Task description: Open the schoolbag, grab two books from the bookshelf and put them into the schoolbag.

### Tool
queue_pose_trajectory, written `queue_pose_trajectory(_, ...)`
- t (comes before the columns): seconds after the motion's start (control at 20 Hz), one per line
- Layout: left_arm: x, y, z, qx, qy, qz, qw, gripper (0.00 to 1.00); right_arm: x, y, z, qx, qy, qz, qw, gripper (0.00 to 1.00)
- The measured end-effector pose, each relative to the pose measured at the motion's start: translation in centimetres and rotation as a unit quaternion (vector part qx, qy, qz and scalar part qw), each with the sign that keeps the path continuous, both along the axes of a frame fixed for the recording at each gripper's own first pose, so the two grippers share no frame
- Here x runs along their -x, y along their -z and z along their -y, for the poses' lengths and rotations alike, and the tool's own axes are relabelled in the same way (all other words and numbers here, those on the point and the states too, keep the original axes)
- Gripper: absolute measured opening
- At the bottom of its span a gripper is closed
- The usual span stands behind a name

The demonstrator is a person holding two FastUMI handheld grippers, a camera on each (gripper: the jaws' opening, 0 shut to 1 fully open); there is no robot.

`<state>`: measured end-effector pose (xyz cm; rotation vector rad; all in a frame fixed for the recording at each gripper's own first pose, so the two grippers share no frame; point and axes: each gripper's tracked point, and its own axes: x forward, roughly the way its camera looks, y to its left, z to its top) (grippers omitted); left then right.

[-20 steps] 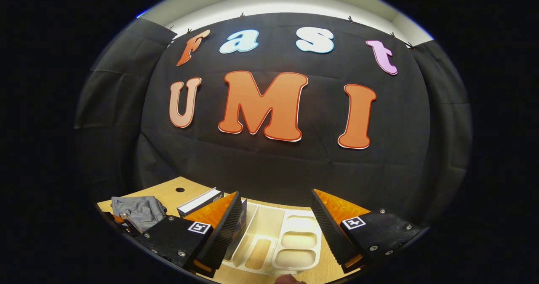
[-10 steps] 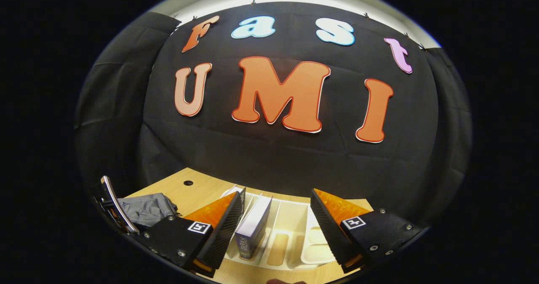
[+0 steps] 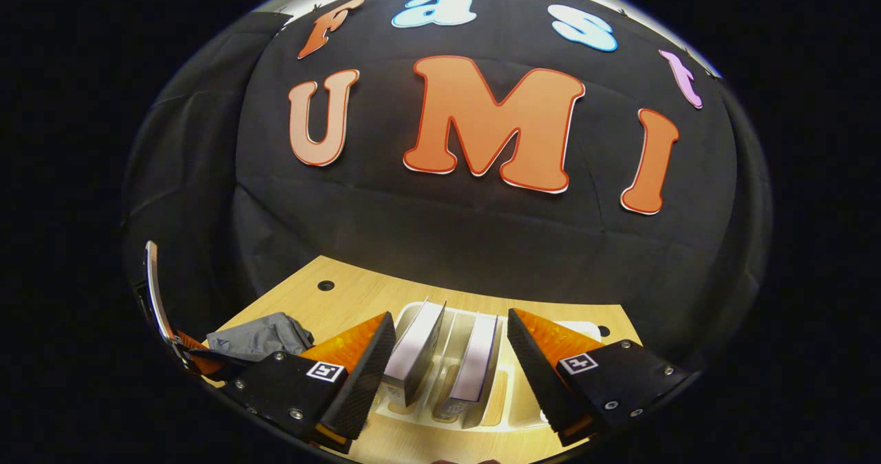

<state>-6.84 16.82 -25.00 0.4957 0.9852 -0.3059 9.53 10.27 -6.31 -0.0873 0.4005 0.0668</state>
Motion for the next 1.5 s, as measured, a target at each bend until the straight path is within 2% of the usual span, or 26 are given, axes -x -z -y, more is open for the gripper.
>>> queue_pose_trajectory(0.3, -2.2, -2.3, -2.0, 0.029, 0.021, -0.024, 0.999, 0.08, -1.9, 2.8, -3.0, 0.011, -0.027, -0.098, 0.995, 0.98)
queue_pose_trajectory(0.5, -3.8, -3.4, -2.8, 0.046, 0.031, -0.033, 0.998, 0.08, -3.4, 4.8, -4.2, -0.009, -0.026, -0.161, 0.987, 0.98)
queue_pose_trajectory(0.65, -4.2, -3.8, -3.1, 0.052, 0.046, -0.047, 0.996, 0.08, -4.4, 6.6, -4.2, -0.011, -0.010, -0.216, 0.976, 0.98)
queue_pose_trajectory(0.95, -4.8, -3.6, -3.4, 0.050, 0.060, -0.055, 0.995, 0.08, -4.8, 11.9, -4.0, -0.031, 0.037, -0.333, 0.942, 0.80)
queue_pose_trajectory(1.05, -4.9, -3.3, -3.5, 0.052, 0.062, -0.057, 0.995, 0.08, -4.7, 13.4, -4.0, -0.042, 0.053, -0.369, 0.927, 0.71)
queue_pose_trajectory(1.15, -4.9, -3.4, -3.6, 0.052, 0.063, -0.056, 0.995, 0.08, -4.3, 14.2, -4.8, -0.071, 0.067, -0.404, 0.910, 0.58)
queue_pose_trajectory(1.2, -4.9, -3.4, -3.5, 0.052, 0.064, -0.056, 0.995, 0.08, -3.9, 14.1, -5.0, -0.088, 0.072, -0.419, 0.901, 0.48)
queue_pose_trajectory(1.25, -4.9, -3.3, -3.5, 0.053, 0.064, -0.055, 0.995, 0.08, -3.8, 14.2, -4.7, -0.094, 0.081, -0.429, 0.895, 0.45)
queue_pose_trajectory(1.4, -4.9, -3.3, -3.5, 0.059, 0.061, -0.056, 0.995, 0.08, -3.7, 14.5, -3.8, -0.120, 0.102, -0.433, 0.888, 0.37)
queue_pose_trajectory(1.5, -4.9, -3.2, -3.3, 0.062, 0.059, -0.058, 0.995, 0.08, -3.1, 13.8, -3.7, -0.150, 0.102, -0.437, 0.881, 0.36)
